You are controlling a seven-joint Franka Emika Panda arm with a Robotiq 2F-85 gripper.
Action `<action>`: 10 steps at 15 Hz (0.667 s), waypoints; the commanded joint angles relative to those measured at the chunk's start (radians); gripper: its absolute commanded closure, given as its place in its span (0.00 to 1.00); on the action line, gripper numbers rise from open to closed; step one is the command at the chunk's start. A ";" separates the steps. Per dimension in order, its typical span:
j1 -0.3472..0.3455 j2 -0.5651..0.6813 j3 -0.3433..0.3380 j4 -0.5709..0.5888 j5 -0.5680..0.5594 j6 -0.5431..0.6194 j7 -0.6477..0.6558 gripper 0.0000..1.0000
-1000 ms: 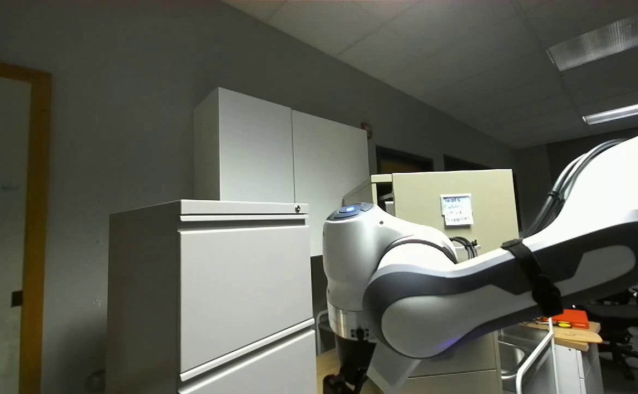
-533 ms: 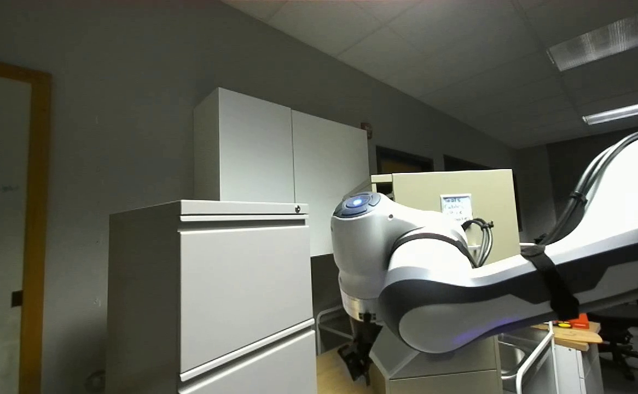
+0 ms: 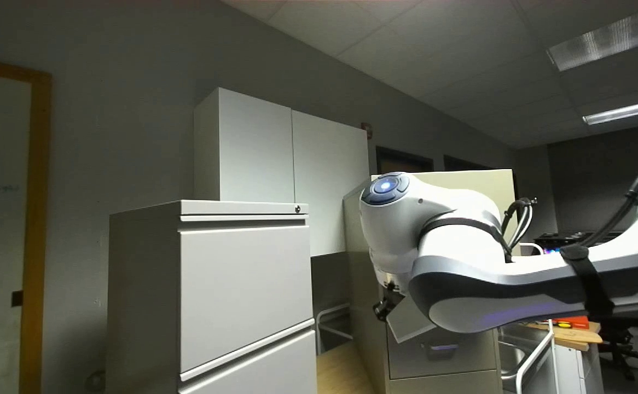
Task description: Close the top drawer of the file cabinet on the right
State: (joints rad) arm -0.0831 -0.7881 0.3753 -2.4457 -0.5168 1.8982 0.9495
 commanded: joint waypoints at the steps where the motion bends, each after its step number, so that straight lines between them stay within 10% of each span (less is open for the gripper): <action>1: -0.027 -0.065 -0.039 -0.027 -0.080 0.037 0.064 1.00; 10: -0.074 -0.092 -0.170 0.002 -0.270 0.189 0.099 1.00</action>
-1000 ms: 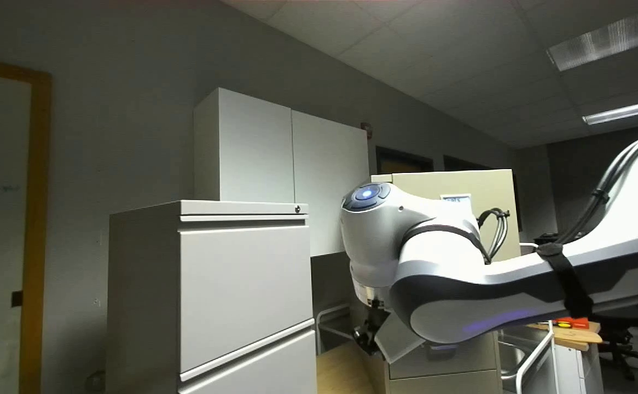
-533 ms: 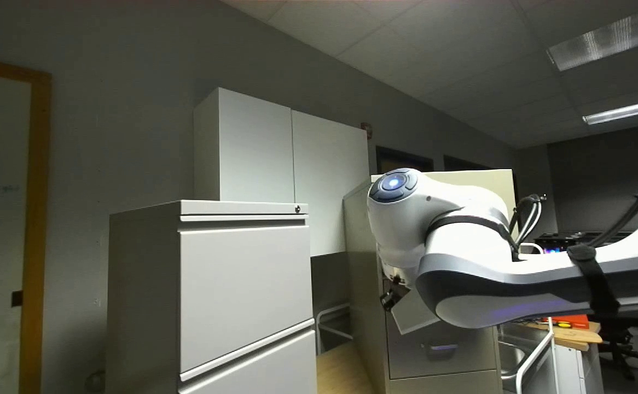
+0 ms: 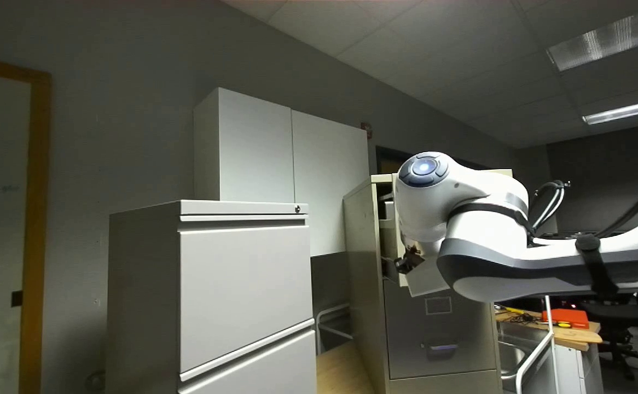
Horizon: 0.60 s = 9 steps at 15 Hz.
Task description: Close the top drawer of the file cabinet on the right
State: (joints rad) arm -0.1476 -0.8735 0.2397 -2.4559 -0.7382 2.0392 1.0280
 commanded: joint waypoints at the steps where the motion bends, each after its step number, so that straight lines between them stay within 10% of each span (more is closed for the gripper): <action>1: -0.012 -0.004 -0.050 0.017 -0.057 0.066 0.019 1.00; 9: -0.078 0.043 -0.100 0.069 -0.134 0.157 0.034 1.00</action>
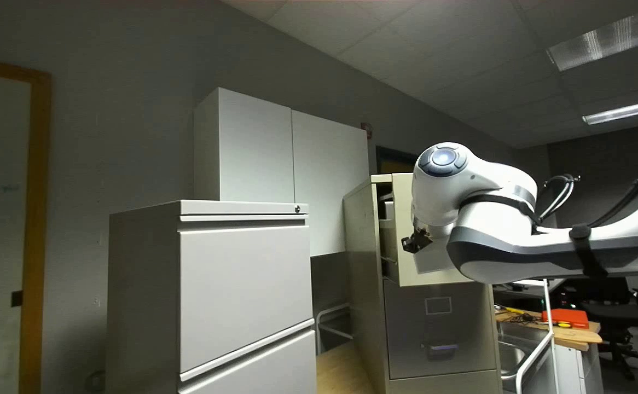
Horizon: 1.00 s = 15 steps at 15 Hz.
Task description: Close the top drawer of the file cabinet on the right
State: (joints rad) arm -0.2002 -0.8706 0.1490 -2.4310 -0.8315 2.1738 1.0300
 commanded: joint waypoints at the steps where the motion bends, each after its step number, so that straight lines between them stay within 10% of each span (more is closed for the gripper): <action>1: -0.032 0.056 -0.015 0.056 -0.049 0.033 0.035 1.00; 15: -0.060 0.335 -0.106 0.189 -0.132 0.247 0.134 1.00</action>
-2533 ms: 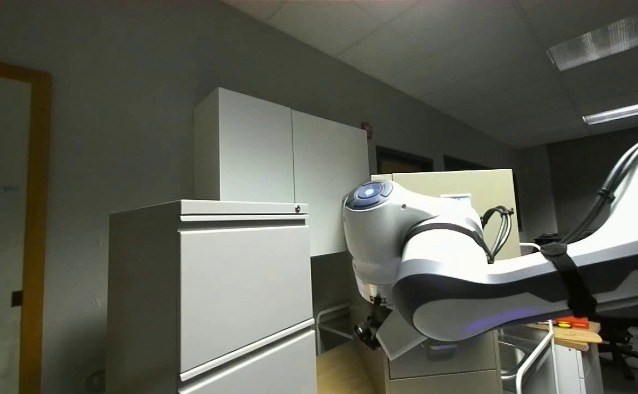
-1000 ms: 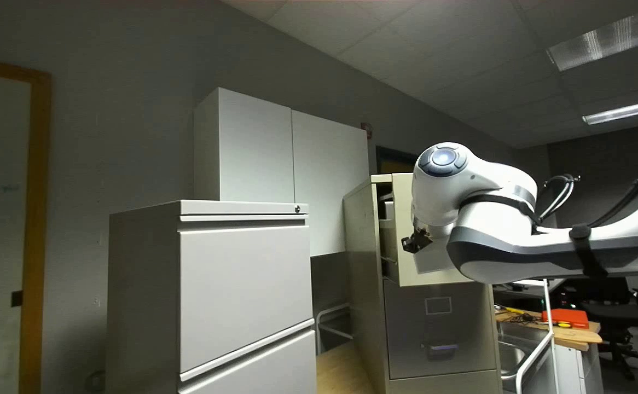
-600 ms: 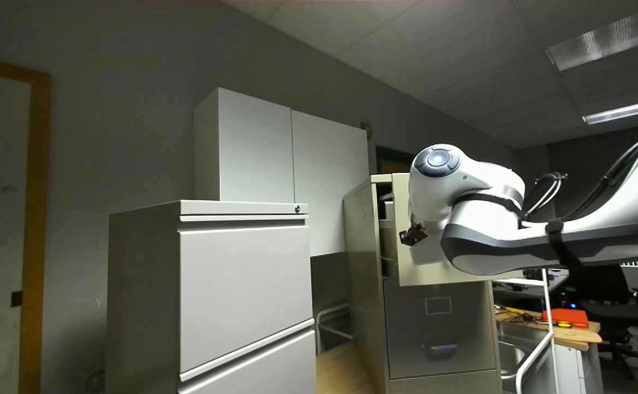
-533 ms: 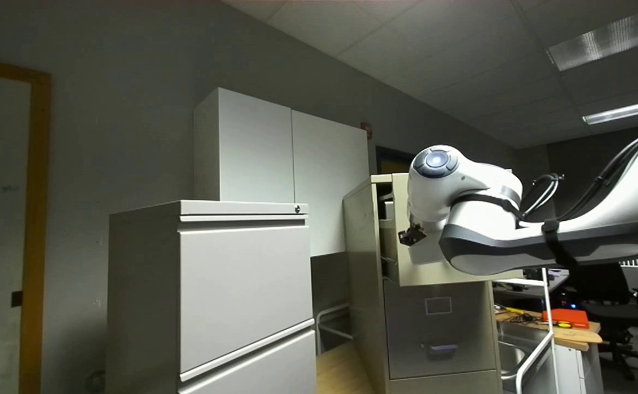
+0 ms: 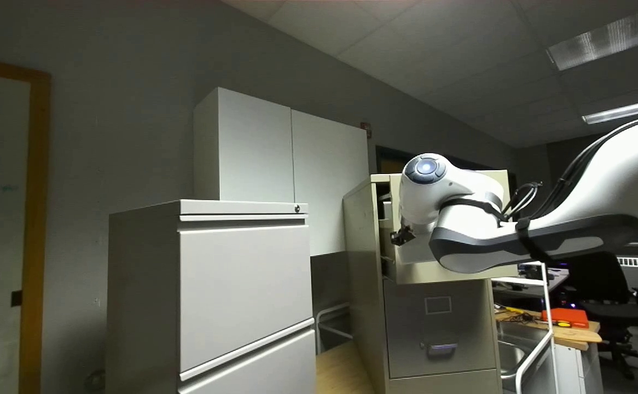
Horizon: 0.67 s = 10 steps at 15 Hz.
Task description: Close the top drawer of the file cabinet on the right
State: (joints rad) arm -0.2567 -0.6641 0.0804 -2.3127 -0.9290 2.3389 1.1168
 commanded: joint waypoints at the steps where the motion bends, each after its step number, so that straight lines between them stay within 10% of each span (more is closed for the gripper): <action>1: -0.006 0.143 -0.043 0.081 -0.036 0.092 0.049 1.00; 10: 0.000 0.328 -0.095 0.245 -0.020 0.140 0.022 1.00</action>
State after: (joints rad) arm -0.2580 -0.5040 0.0130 -2.1914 -0.9364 2.4153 1.1250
